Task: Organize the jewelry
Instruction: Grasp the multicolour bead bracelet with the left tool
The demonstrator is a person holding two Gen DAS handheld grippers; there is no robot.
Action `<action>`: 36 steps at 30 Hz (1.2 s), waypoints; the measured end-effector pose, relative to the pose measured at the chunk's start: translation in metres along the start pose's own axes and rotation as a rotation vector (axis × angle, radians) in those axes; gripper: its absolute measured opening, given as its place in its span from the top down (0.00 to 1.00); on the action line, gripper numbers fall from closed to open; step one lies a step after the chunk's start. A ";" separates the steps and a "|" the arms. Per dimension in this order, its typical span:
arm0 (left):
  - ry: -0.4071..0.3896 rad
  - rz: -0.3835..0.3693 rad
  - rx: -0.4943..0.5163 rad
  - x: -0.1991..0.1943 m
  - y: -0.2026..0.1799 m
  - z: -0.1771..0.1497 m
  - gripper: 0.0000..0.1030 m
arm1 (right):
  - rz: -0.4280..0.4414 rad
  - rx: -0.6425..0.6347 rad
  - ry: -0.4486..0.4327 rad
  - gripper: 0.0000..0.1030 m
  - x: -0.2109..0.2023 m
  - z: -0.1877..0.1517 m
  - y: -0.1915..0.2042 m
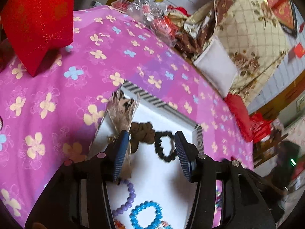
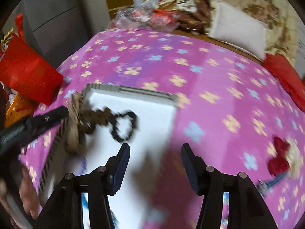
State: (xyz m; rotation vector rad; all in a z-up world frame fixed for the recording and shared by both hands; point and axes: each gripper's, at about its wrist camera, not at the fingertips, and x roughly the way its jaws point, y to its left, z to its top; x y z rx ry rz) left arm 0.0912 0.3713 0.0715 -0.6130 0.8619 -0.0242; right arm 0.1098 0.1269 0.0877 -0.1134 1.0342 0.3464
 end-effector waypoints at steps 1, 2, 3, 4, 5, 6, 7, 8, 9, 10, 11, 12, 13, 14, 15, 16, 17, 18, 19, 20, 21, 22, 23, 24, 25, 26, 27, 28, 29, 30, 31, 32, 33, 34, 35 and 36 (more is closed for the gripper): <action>0.013 0.020 0.015 0.002 -0.002 -0.002 0.52 | -0.011 0.018 -0.003 0.48 -0.008 -0.012 -0.014; 0.039 0.049 0.035 0.006 -0.005 -0.007 0.52 | -0.019 0.033 -0.004 0.48 -0.014 -0.021 -0.024; 0.077 0.078 0.057 0.012 -0.008 -0.011 0.53 | -0.031 0.054 -0.004 0.48 -0.021 -0.033 -0.038; 0.098 0.092 0.067 0.015 -0.009 -0.015 0.56 | -0.041 0.070 -0.003 0.48 -0.026 -0.043 -0.049; 0.125 0.108 0.084 0.021 -0.011 -0.019 0.69 | -0.052 0.089 -0.004 0.48 -0.031 -0.054 -0.062; 0.147 0.129 0.105 0.027 -0.014 -0.023 0.83 | -0.061 0.108 -0.005 0.48 -0.036 -0.064 -0.074; 0.159 0.161 0.129 0.033 -0.017 -0.026 0.86 | -0.070 0.128 -0.004 0.48 -0.039 -0.073 -0.084; 0.159 0.178 0.140 0.036 -0.019 -0.028 0.86 | -0.076 0.152 -0.002 0.48 -0.042 -0.082 -0.095; 0.154 0.200 0.148 0.040 -0.020 -0.029 0.86 | -0.076 0.171 0.000 0.48 -0.044 -0.089 -0.103; 0.151 0.213 0.147 0.045 -0.020 -0.028 0.86 | -0.075 0.192 0.004 0.48 -0.045 -0.095 -0.111; 0.148 0.215 0.138 0.051 -0.021 -0.026 0.86 | -0.075 0.216 0.009 0.48 -0.046 -0.103 -0.120; 0.143 0.212 0.131 0.055 -0.021 -0.023 0.86 | -0.077 0.228 0.011 0.48 -0.046 -0.107 -0.125; 0.135 0.210 0.124 0.059 -0.020 -0.020 0.86 | -0.081 0.240 0.014 0.48 -0.046 -0.113 -0.130; 0.118 0.213 0.115 0.064 -0.020 -0.017 0.86 | -0.087 0.251 0.014 0.48 -0.046 -0.118 -0.135; 0.101 0.215 0.113 0.067 -0.021 -0.015 0.86 | -0.092 0.260 0.012 0.48 -0.047 -0.122 -0.139; 0.088 0.210 0.116 0.068 -0.021 -0.014 0.85 | -0.098 0.268 0.011 0.48 -0.048 -0.126 -0.142; 0.084 0.202 0.122 0.068 -0.023 -0.014 0.82 | -0.104 0.276 0.009 0.48 -0.049 -0.129 -0.145; 0.090 0.187 0.129 0.068 -0.026 -0.015 0.81 | -0.107 0.282 0.006 0.48 -0.050 -0.132 -0.148; 0.092 0.173 0.136 0.066 -0.030 -0.015 0.81 | -0.110 0.286 0.004 0.48 -0.051 -0.134 -0.150; 0.082 0.155 0.149 0.061 -0.036 -0.017 0.79 | -0.114 0.288 0.000 0.48 -0.053 -0.136 -0.151; 0.059 0.137 0.167 0.052 -0.043 -0.018 0.75 | -0.120 0.288 -0.005 0.48 -0.054 -0.139 -0.151; 0.040 0.124 0.180 0.044 -0.048 -0.020 0.71 | -0.121 0.286 -0.007 0.48 -0.055 -0.141 -0.151; 0.007 0.097 0.197 0.031 -0.055 -0.023 0.63 | -0.119 0.284 -0.007 0.48 -0.055 -0.144 -0.151; -0.015 0.078 0.203 0.022 -0.059 -0.025 0.56 | -0.116 0.284 -0.007 0.48 -0.055 -0.147 -0.151; -0.034 0.057 0.208 0.014 -0.063 -0.027 0.54 | -0.114 0.286 -0.006 0.48 -0.055 -0.150 -0.152; -0.056 0.024 0.210 0.003 -0.067 -0.031 0.52 | -0.112 0.288 -0.006 0.48 -0.055 -0.152 -0.153; -0.061 0.004 0.211 -0.003 -0.070 -0.035 0.52 | -0.110 0.292 -0.005 0.48 -0.054 -0.156 -0.155; -0.061 -0.016 0.209 -0.007 -0.072 -0.038 0.52 | -0.108 0.298 -0.005 0.48 -0.055 -0.159 -0.158; -0.055 -0.041 0.208 -0.012 -0.076 -0.042 0.52 | -0.106 0.306 -0.007 0.48 -0.055 -0.162 -0.161; -0.053 -0.070 0.213 -0.018 -0.083 -0.050 0.52 | -0.105 0.315 -0.010 0.48 -0.056 -0.165 -0.165; -0.055 -0.089 0.221 -0.021 -0.089 -0.056 0.52 | -0.102 0.328 -0.014 0.48 -0.058 -0.168 -0.170; -0.051 -0.113 0.257 -0.024 -0.103 -0.067 0.52 | -0.099 0.343 -0.018 0.48 -0.059 -0.172 -0.175; -0.038 -0.130 0.291 -0.024 -0.115 -0.076 0.52 | -0.095 0.355 -0.020 0.48 -0.061 -0.174 -0.179; -0.028 -0.144 0.311 -0.024 -0.124 -0.081 0.53 | -0.090 0.365 -0.023 0.48 -0.062 -0.178 -0.183; -0.013 -0.166 0.339 -0.023 -0.136 -0.090 0.54 | -0.086 0.375 -0.027 0.48 -0.064 -0.181 -0.187; 0.010 -0.187 0.371 -0.019 -0.149 -0.101 0.54 | -0.086 0.381 -0.032 0.48 -0.066 -0.185 -0.190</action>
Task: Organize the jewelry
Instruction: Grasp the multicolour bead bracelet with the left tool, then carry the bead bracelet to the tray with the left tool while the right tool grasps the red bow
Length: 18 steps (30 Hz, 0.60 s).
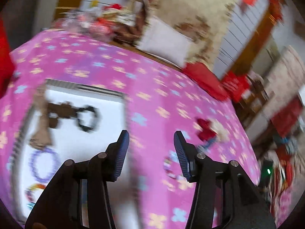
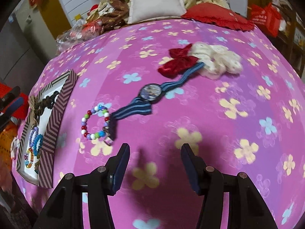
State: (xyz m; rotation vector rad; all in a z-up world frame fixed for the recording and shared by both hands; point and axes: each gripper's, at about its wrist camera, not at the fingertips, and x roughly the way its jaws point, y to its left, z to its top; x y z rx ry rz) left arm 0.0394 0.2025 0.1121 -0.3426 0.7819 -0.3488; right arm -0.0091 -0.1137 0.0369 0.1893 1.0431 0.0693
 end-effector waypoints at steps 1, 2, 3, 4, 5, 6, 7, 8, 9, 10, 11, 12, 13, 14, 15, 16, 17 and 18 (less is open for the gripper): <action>0.021 -0.015 0.023 0.006 -0.012 -0.004 0.54 | -0.001 0.002 -0.004 0.48 -0.002 -0.001 -0.003; 0.047 -0.024 0.046 0.016 -0.024 -0.008 0.54 | -0.001 0.002 -0.009 0.48 -0.003 -0.003 -0.007; 0.077 -0.017 0.064 0.029 -0.035 -0.013 0.54 | -0.003 0.003 -0.013 0.48 -0.005 -0.004 -0.011; 0.104 0.009 0.079 0.044 -0.044 -0.017 0.54 | -0.003 0.003 -0.016 0.48 -0.006 -0.005 -0.014; 0.127 0.037 0.094 0.056 -0.049 -0.023 0.54 | -0.003 0.005 -0.020 0.48 -0.006 -0.006 -0.019; 0.147 0.056 0.109 0.066 -0.052 -0.027 0.54 | -0.001 0.008 -0.022 0.48 -0.007 -0.006 -0.021; 0.169 0.074 0.124 0.076 -0.054 -0.032 0.54 | 0.004 0.012 -0.023 0.48 -0.007 -0.006 -0.025; 0.206 0.100 0.137 0.091 -0.055 -0.038 0.54 | 0.009 0.018 -0.024 0.48 -0.006 -0.006 -0.029; 0.224 0.110 0.141 0.099 -0.055 -0.042 0.54 | 0.012 0.024 -0.025 0.48 -0.005 -0.005 -0.031; 0.239 0.117 0.145 0.106 -0.054 -0.047 0.54 | 0.017 0.029 -0.026 0.48 -0.004 -0.005 -0.034; 0.257 0.125 0.154 0.115 -0.056 -0.050 0.54 | 0.023 0.035 -0.025 0.48 -0.003 -0.004 -0.037; 0.266 0.132 0.165 0.119 -0.057 -0.054 0.54 | 0.025 0.038 -0.024 0.48 -0.002 -0.004 -0.039; 0.270 0.138 0.172 0.122 -0.058 -0.056 0.54 | 0.027 0.040 -0.023 0.48 0.000 -0.003 -0.040; 0.270 0.140 0.181 0.125 -0.059 -0.057 0.54 | 0.027 0.041 -0.022 0.48 0.001 -0.003 -0.041; 0.269 0.148 0.195 0.128 -0.062 -0.058 0.54 | 0.029 0.043 -0.021 0.48 0.003 -0.002 -0.042; 0.275 0.165 0.206 0.130 -0.063 -0.060 0.54 | 0.031 0.044 -0.020 0.48 0.004 -0.001 -0.042; 0.274 0.184 0.222 0.134 -0.065 -0.062 0.54 | 0.033 0.044 -0.021 0.48 0.006 0.000 -0.043; 0.263 0.190 0.237 0.135 -0.065 -0.063 0.54 | 0.035 0.044 -0.021 0.48 0.007 0.000 -0.043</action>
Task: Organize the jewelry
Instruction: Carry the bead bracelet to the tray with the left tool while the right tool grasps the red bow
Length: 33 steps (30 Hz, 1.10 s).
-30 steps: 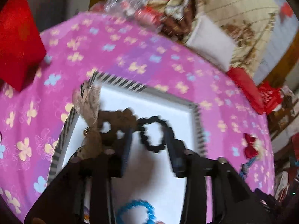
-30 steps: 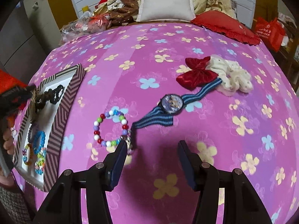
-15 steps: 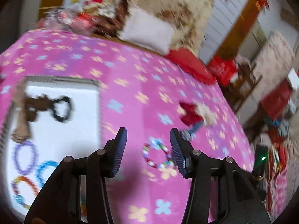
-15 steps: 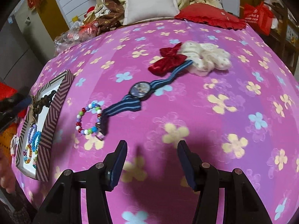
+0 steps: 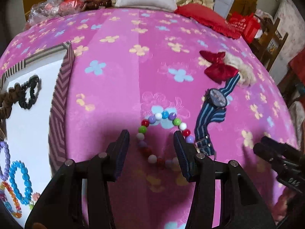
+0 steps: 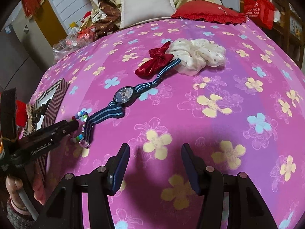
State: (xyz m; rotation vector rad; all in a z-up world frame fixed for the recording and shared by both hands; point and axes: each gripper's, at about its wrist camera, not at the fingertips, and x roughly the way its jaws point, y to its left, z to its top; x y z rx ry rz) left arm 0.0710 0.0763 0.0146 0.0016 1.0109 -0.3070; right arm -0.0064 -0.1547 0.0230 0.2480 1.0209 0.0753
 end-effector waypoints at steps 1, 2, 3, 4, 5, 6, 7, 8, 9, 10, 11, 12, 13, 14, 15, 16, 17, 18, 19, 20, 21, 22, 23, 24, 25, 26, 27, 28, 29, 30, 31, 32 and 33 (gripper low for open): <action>0.001 0.008 0.016 0.002 -0.002 0.000 0.54 | 0.001 0.001 0.000 0.48 0.001 0.001 0.000; 0.003 0.003 0.024 0.003 -0.005 0.000 0.56 | 0.002 0.001 0.001 0.48 0.003 0.002 0.001; -0.005 0.005 0.031 0.003 -0.006 0.000 0.82 | 0.002 -0.001 0.003 0.48 0.005 0.004 0.002; 0.002 0.010 0.038 0.004 -0.007 -0.001 0.92 | 0.002 -0.002 0.004 0.48 0.006 0.005 0.002; 0.002 0.014 0.050 0.004 -0.009 -0.001 0.93 | 0.002 -0.005 0.006 0.48 0.008 0.006 0.003; 0.006 0.005 0.047 0.004 -0.010 -0.001 0.93 | 0.001 -0.008 0.007 0.48 0.009 0.008 0.005; 0.005 -0.011 0.036 0.004 -0.009 -0.001 0.93 | 0.001 -0.012 0.008 0.48 0.009 0.009 0.006; -0.006 -0.021 0.024 -0.001 -0.007 0.000 0.93 | 0.000 -0.018 0.009 0.48 0.010 0.012 0.009; -0.012 -0.026 0.018 -0.004 -0.007 0.001 0.93 | 0.000 -0.021 0.009 0.48 0.011 0.013 0.011; -0.024 -0.041 0.007 -0.011 -0.004 0.004 0.93 | 0.002 -0.023 0.011 0.48 0.011 0.015 0.013; -0.035 -0.062 -0.009 -0.018 -0.001 0.006 0.93 | 0.005 -0.024 0.013 0.48 0.012 0.017 0.014; -0.056 -0.096 -0.029 -0.030 0.005 0.008 0.93 | 0.010 -0.023 0.016 0.48 0.013 0.020 0.016; -0.069 -0.109 -0.036 -0.036 0.007 0.010 0.93 | 0.014 -0.021 0.020 0.48 0.014 0.021 0.017; -0.089 -0.124 -0.046 -0.046 0.011 0.011 0.93 | 0.016 -0.019 0.026 0.48 0.015 0.023 0.019; -0.110 -0.137 -0.056 -0.056 0.016 0.012 0.93 | 0.015 -0.015 0.030 0.48 0.016 0.025 0.020; -0.129 -0.151 -0.070 -0.066 0.022 0.012 0.93 | 0.011 -0.011 0.031 0.48 0.017 0.026 0.022; -0.138 -0.157 -0.077 -0.072 0.026 0.012 0.93 | 0.005 -0.011 0.029 0.48 0.017 0.028 0.024; -0.155 -0.165 -0.090 -0.081 0.032 0.012 0.93 | -0.003 -0.018 0.023 0.48 0.016 0.031 0.026; -0.174 -0.173 -0.103 -0.090 0.038 0.012 0.93 | -0.015 -0.029 0.008 0.48 0.014 0.036 0.028; -0.192 -0.180 -0.113 -0.099 0.043 0.013 0.93 | -0.025 -0.038 -0.004 0.48 0.012 0.041 0.030; -0.210 -0.184 -0.123 -0.106 0.048 0.013 0.93 | -0.041 -0.053 -0.024 0.48 0.009 0.049 0.033; -0.222 -0.185 -0.130 -0.110 0.051 0.014 0.93 | -0.056 -0.068 -0.040 0.48 0.007 0.058 0.036; -0.238 -0.185 -0.138 -0.116 0.056 0.015 0.93 | -0.068 -0.078 -0.051 0.48 0.006 0.065 0.038; -0.253 -0.183 -0.147 -0.122 0.061 0.016 0.93 | -0.080 -0.086 -0.062 0.48 0.007 0.076 0.040; -0.266 -0.177 -0.157 -0.126 0.066 0.016 0.93 | -0.083 -0.092 -0.065 0.48 0.009 0.086 0.041; -0.272 -0.172 -0.164 -0.128 0.071 0.016 0.93 | -0.086 -0.102 -0.054 0.48 0.016 0.098 0.042; -0.277 -0.165 -0.174 -0.130 0.077 0.015 0.93 | -0.102 -0.104 -0.043 0.48 0.022 0.106 0.041; -0.280 -0.160 -0.182 -0.131 0.082 0.015 0.93 | -0.124 -0.101 -0.035 0.48 0.030 0.114 0.040; -0.281 -0.153 -0.192 -0.131 0.087 0.014 0.93 | -0.146 -0.102 -0.026 0.48 0.040 0.122 0.039; -0.279 -0.144 -0.203 -0.131 0.092 0.014 0.93 | -0.173 -0.107 -0.011 0.48 0.051 0.129 0.038; -0.276 -0.139 -0.211 -0.130 0.096 0.013 0.93 | -0.200 -0.112 0.005 0.48 0.062 0.134 0.037; -0.271 -0.131 -0.221 -0.129 0.102 0.012 0.93 | -0.220 -0.118 0.016 0.48 0.071 0.138 0.037; -0.270 -0.126 -0.227 -0.129 0.106 0.011 0.93 | -0.238 -0.127 0.026 0.48 0.079 0.140 0.036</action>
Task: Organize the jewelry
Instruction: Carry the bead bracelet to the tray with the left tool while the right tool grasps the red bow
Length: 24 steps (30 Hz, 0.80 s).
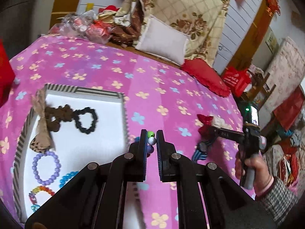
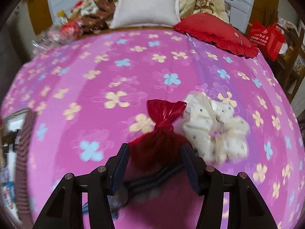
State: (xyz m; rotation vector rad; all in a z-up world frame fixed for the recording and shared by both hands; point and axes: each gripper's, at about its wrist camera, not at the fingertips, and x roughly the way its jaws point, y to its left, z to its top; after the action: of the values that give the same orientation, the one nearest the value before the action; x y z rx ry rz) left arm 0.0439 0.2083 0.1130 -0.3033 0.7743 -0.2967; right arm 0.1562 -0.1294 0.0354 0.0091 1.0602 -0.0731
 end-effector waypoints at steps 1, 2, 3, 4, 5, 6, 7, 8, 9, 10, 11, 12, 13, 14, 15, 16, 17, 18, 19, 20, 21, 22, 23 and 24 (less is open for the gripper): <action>0.001 0.005 -0.005 0.000 0.004 0.000 0.93 | -0.024 -0.013 0.010 0.48 0.007 0.002 0.001; 0.002 0.011 -0.013 0.000 0.008 0.001 0.93 | -0.053 -0.023 0.020 0.48 0.014 0.004 0.002; 0.002 0.016 -0.024 -0.001 0.014 0.001 0.93 | -0.071 -0.029 0.027 0.48 0.020 0.006 0.002; 0.001 0.017 -0.033 -0.002 0.018 0.002 0.93 | -0.074 -0.030 0.035 0.50 0.025 0.006 0.001; 0.000 0.019 -0.048 -0.003 0.024 0.003 0.93 | -0.065 -0.026 0.032 0.62 0.026 0.007 0.000; -0.002 0.021 -0.057 -0.004 0.027 0.004 0.93 | -0.059 -0.018 0.030 0.78 0.026 0.008 -0.001; -0.003 0.022 -0.069 -0.005 0.032 0.005 0.93 | -0.057 -0.015 0.037 0.83 0.026 0.008 -0.002; -0.003 0.020 -0.078 -0.006 0.035 0.005 0.93 | -0.043 -0.010 0.040 0.84 0.023 0.009 -0.002; -0.001 0.017 -0.086 -0.006 0.037 0.006 0.93 | -0.044 -0.007 0.030 0.85 0.018 0.009 -0.002; 0.000 0.015 -0.092 -0.006 0.038 0.006 0.93 | -0.047 -0.008 0.020 0.85 0.013 0.008 -0.001; 0.001 0.015 -0.099 -0.007 0.040 0.006 0.93 | -0.044 -0.009 0.008 0.85 0.006 0.008 0.000; 0.001 0.017 -0.102 -0.008 0.040 0.006 0.93 | -0.038 -0.007 -0.006 0.85 -0.002 0.008 0.002; 0.000 0.019 -0.101 -0.009 0.041 0.006 0.93 | -0.033 -0.005 -0.018 0.85 -0.009 0.007 0.002; -0.003 0.019 -0.100 -0.011 0.041 0.006 0.93 | -0.027 -0.006 -0.032 0.85 -0.019 0.007 0.004; -0.007 0.016 -0.101 -0.013 0.042 0.006 0.93 | -0.021 -0.007 -0.042 0.85 -0.026 0.007 0.007; -0.009 0.012 -0.103 -0.015 0.042 0.006 0.93 | -0.012 -0.010 -0.052 0.85 -0.034 0.006 0.010; -0.013 0.007 -0.105 -0.017 0.043 0.006 0.93 | -0.003 -0.015 -0.064 0.85 -0.044 0.004 0.014; -0.016 0.001 -0.109 -0.020 0.044 0.007 0.93 | 0.007 -0.019 -0.073 0.85 -0.051 0.004 0.018; -0.017 -0.006 -0.114 -0.021 0.046 0.007 0.93 | 0.019 -0.024 -0.080 0.85 -0.058 0.003 0.023; -0.015 -0.016 -0.123 -0.022 0.048 0.007 0.93 | 0.038 -0.033 -0.086 0.85 -0.067 0.002 0.030; -0.013 -0.024 -0.132 -0.023 0.051 0.008 0.93 | 0.056 -0.042 -0.088 0.85 -0.073 0.001 0.038; -0.010 -0.031 -0.141 -0.022 0.053 0.008 0.93 | 0.080 -0.053 -0.087 0.85 -0.079 0.000 0.048; -0.007 -0.034 -0.148 -0.022 0.055 0.009 0.93 | 0.098 -0.063 -0.086 0.85 -0.084 0.000 0.056; 0.000 -0.038 -0.163 -0.020 0.059 0.009 0.93 | 0.120 -0.078 -0.084 0.85 -0.089 -0.002 0.068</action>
State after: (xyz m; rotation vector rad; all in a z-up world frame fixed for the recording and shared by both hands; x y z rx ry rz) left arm 0.0454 0.2713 0.1095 -0.4722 0.7946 -0.2700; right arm 0.1155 -0.0567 0.1102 -0.0012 0.9760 0.0760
